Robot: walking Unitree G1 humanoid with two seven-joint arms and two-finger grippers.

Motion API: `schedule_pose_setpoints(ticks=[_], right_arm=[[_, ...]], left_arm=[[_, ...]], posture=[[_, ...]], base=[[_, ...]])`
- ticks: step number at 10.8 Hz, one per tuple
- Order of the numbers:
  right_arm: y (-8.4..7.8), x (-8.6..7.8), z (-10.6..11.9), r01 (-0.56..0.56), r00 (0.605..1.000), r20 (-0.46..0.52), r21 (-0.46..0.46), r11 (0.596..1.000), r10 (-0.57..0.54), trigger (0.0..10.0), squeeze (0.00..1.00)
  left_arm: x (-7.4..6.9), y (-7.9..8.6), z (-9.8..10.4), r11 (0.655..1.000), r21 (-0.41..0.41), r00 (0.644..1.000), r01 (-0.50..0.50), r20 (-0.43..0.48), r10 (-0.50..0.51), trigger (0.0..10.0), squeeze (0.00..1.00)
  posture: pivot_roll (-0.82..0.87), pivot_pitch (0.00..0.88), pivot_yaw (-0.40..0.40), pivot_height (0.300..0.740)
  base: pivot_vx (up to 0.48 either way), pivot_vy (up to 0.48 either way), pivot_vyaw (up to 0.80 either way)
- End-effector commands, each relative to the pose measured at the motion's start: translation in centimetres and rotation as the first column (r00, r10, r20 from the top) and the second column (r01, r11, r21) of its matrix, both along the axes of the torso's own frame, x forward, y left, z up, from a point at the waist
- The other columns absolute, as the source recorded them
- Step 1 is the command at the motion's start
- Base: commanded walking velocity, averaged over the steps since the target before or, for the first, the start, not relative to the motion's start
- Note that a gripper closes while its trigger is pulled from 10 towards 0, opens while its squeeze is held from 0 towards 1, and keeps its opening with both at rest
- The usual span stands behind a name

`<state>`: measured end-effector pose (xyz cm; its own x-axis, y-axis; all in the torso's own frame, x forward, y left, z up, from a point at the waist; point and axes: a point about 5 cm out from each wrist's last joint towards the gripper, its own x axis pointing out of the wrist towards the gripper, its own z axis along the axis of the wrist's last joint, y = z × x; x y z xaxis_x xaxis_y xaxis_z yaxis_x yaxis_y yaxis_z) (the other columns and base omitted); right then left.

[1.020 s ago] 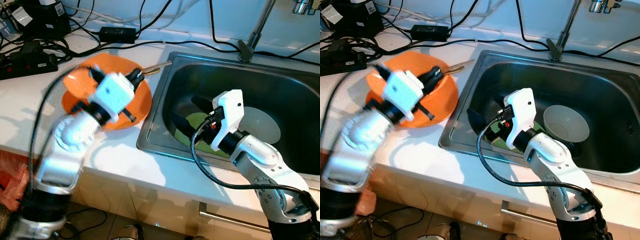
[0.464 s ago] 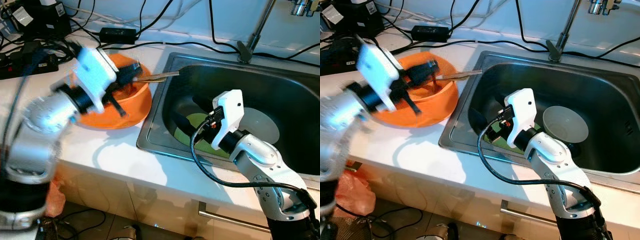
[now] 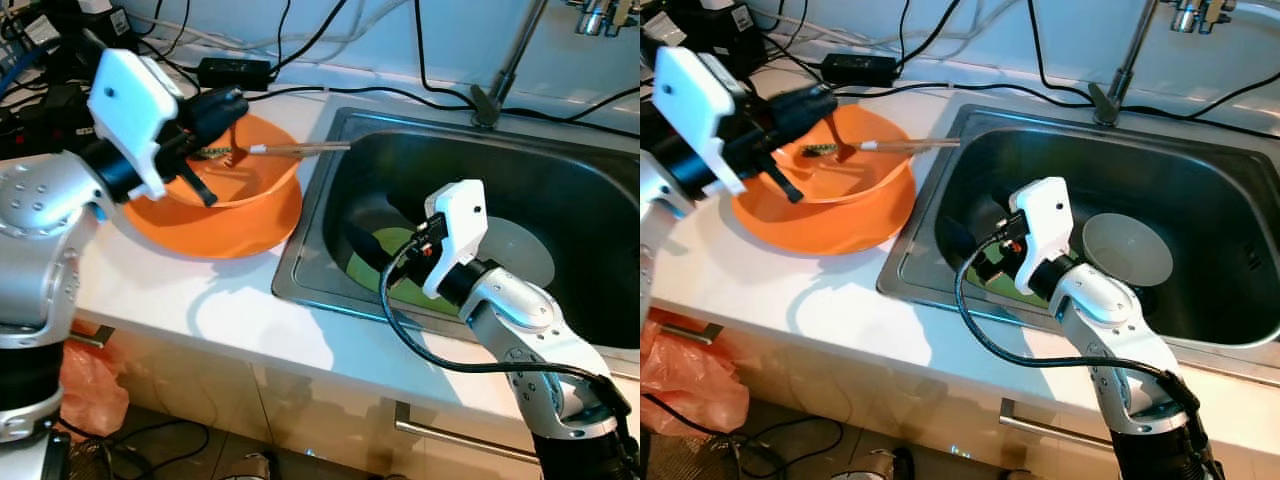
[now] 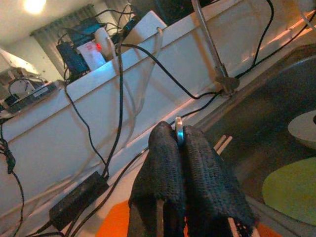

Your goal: Kitchen organization

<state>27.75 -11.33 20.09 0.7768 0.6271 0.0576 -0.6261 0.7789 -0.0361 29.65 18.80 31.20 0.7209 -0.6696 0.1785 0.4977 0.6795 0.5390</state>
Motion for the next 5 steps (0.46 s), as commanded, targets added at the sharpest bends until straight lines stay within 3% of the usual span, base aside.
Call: schedule_pose_setpoints(ticks=[1,3,5], right_arm=[[0.2,0.0,0.2,-0.015,1.0,0.015,-0.004,1.0,0.015,10.0,0.0],[0.3,0.0,0.1,-0.013,1.0,0.016,-0.002,1.0,0.013,10.0,0.0],[0.2,0.1,0.1,-0.01,1.0,0.014,-0.005,1.0,0.01,10.0,0.0]], left_arm=[[-0.3,0.3,1.5,0.999,-0.033,0.999,0.017,0.029,-0.016,0.0,0.0],[-0.6,0.1,1.6,0.992,-0.097,0.995,0.084,-0.037,-0.088,0.0,0.0],[-0.9,-0.6,0.2,0.981,-0.131,0.977,0.145,-0.139,-0.163,0.0,0.0]], posture=[[0.04,0.101,-0.031,0.74],[0.04,0.104,-0.028,0.74],[0.03,0.106,-0.029,0.74]], base=[[0.0,0.0,0.0],[0.0,0.0,0.0],[0.0,0.0,0.0]])
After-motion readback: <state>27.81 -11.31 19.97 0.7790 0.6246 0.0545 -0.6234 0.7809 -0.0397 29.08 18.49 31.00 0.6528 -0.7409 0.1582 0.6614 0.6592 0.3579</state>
